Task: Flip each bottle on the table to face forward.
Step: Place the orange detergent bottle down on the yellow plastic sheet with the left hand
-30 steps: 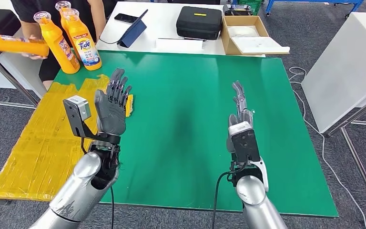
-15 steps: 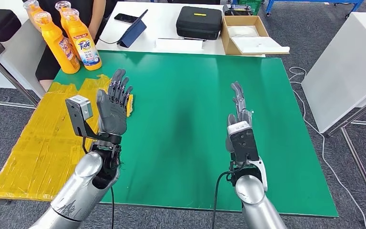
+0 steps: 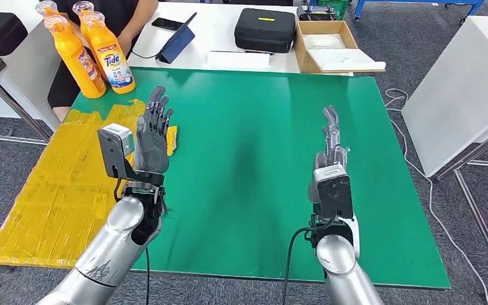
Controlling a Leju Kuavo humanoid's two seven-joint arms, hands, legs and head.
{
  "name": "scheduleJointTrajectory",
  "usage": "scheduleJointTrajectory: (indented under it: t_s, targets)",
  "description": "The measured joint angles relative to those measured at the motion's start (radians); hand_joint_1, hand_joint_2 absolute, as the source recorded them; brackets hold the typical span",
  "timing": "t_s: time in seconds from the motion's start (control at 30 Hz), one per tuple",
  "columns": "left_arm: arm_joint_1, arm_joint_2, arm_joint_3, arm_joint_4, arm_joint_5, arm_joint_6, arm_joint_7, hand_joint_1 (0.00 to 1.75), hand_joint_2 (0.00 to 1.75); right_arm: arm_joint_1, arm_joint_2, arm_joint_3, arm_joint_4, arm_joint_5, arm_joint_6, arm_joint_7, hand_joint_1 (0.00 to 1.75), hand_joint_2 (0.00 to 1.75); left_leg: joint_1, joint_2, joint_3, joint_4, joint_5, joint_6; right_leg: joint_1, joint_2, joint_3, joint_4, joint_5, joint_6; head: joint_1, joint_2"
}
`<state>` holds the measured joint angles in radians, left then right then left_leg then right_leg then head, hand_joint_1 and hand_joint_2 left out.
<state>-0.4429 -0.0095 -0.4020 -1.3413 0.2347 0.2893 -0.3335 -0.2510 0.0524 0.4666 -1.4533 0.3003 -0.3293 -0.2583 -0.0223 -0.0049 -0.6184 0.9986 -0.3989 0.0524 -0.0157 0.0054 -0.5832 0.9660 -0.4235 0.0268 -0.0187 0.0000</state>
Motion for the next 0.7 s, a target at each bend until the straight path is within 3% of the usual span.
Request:
scheduleJointTrajectory:
  t_s: [0.13, 0.23, 0.33, 0.5, 0.6, 0.7]
  targets:
    - [0.036, 0.002, 0.025, -0.004, 0.123, -0.158, 0.007, 0.00, 0.00, -0.007, -0.010, 0.013, 0.000, -0.097, 0.073, -0.024, 0.00, 0.00, 0.000, 0.000, 0.000, 0.000, 0.000, 0.000, 0.000, 0.000, 0.000, 0.000, 0.000, 0.000, 0.000, 0.000]
    - [0.160, 0.022, 0.090, -0.051, 0.199, -0.214, -0.058, 0.00, 0.00, 0.071, -0.045, -0.024, -0.052, -0.174, 0.098, -0.094, 0.00, 0.00, 0.000, 0.000, 0.000, 0.000, -0.002, -0.001, 0.000, 0.000, 0.001, 0.000, -0.002, 0.000, 0.000, 0.000]
    - [0.310, 0.047, 0.200, -0.121, 0.200, -0.244, -0.107, 0.00, 0.00, 0.208, -0.081, -0.109, -0.140, -0.192, 0.142, -0.150, 0.00, 0.00, 0.000, 0.000, 0.000, 0.000, -0.005, -0.002, 0.000, 0.001, 0.001, 0.000, -0.006, 0.001, 0.000, 0.000]
    - [0.503, 0.071, 0.443, -0.227, 0.165, -0.360, -0.096, 0.00, 0.00, 0.391, -0.097, -0.326, -0.287, -0.182, 0.283, -0.183, 0.00, 0.00, 0.000, 0.000, 0.000, 0.000, -0.010, -0.002, 0.000, 0.001, -0.001, -0.001, -0.009, 0.001, 0.000, 0.000]
    - [0.559, 0.079, 0.503, -0.282, 0.140, -0.379, -0.094, 0.00, 0.00, 0.427, -0.098, -0.379, -0.329, -0.174, 0.306, -0.190, 0.00, 0.00, 0.000, 0.000, 0.000, -0.001, -0.011, -0.002, 0.000, 0.001, -0.001, -0.001, -0.010, 0.000, 0.000, 0.000]
    - [0.591, 0.093, 0.503, -0.325, 0.105, -0.355, -0.107, 0.00, 0.00, 0.431, -0.108, -0.378, -0.335, -0.159, 0.270, -0.202, 0.00, 0.00, 0.000, -0.001, 0.001, -0.001, -0.010, -0.002, -0.001, 0.000, -0.001, -0.001, -0.010, -0.001, 0.000, 0.000]
